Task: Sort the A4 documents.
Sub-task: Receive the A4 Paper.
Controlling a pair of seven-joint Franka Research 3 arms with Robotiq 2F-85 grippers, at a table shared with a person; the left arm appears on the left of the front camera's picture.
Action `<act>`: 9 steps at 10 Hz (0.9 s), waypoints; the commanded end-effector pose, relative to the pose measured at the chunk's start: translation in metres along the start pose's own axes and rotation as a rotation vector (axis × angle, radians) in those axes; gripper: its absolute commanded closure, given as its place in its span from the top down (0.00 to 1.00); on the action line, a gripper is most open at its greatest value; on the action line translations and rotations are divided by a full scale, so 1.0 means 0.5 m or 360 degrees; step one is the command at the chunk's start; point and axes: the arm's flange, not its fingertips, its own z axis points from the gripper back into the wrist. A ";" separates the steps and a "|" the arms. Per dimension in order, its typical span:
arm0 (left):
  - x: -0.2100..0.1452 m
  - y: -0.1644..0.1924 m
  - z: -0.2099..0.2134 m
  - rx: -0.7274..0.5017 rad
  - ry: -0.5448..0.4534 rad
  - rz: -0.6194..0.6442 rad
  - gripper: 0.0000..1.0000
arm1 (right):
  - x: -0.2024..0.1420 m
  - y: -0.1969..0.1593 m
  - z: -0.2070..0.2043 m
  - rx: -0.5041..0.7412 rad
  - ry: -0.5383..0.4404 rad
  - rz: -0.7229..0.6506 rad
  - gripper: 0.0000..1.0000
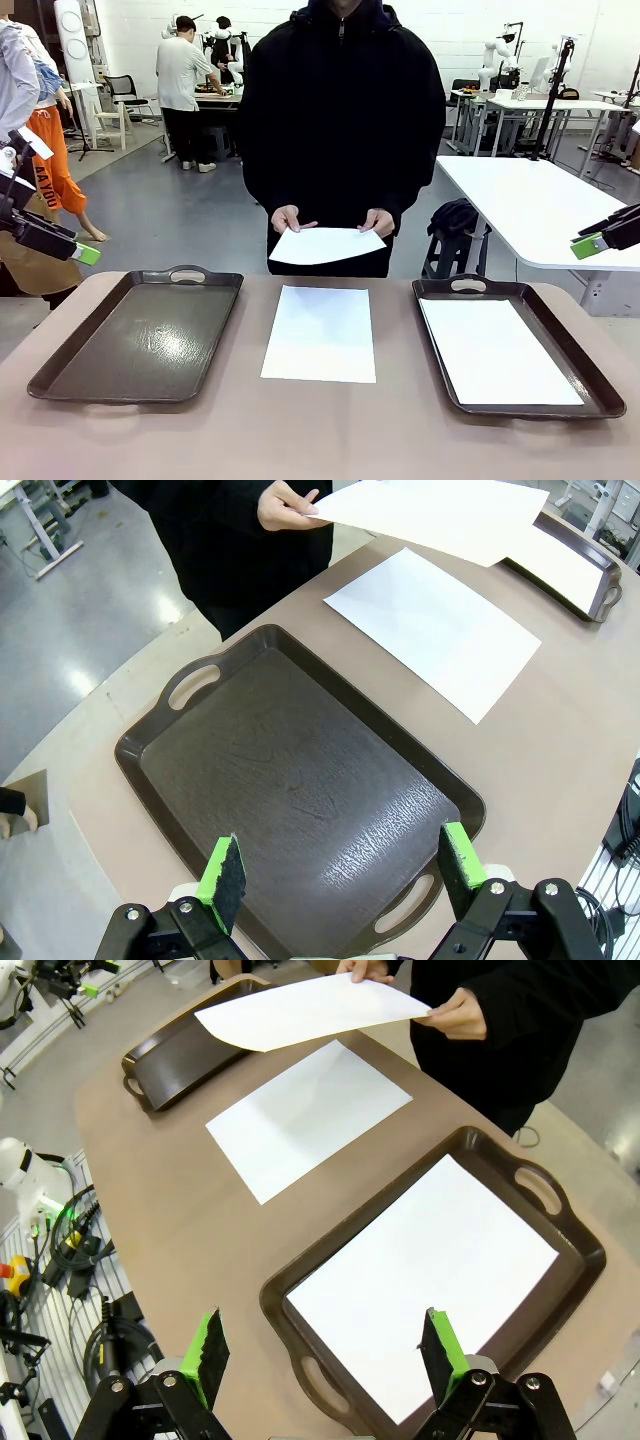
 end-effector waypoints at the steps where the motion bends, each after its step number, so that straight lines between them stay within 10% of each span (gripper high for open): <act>1: -0.005 0.007 -0.002 -0.0022 -0.0009 -0.0025 1.00 | 0.002 0.000 0.000 -0.0001 0.0001 0.0005 1.00; 9: -0.005 0.007 -0.002 -0.0022 -0.0009 -0.0025 1.00 | 0.002 0.000 0.000 -0.0001 0.0001 0.0005 1.00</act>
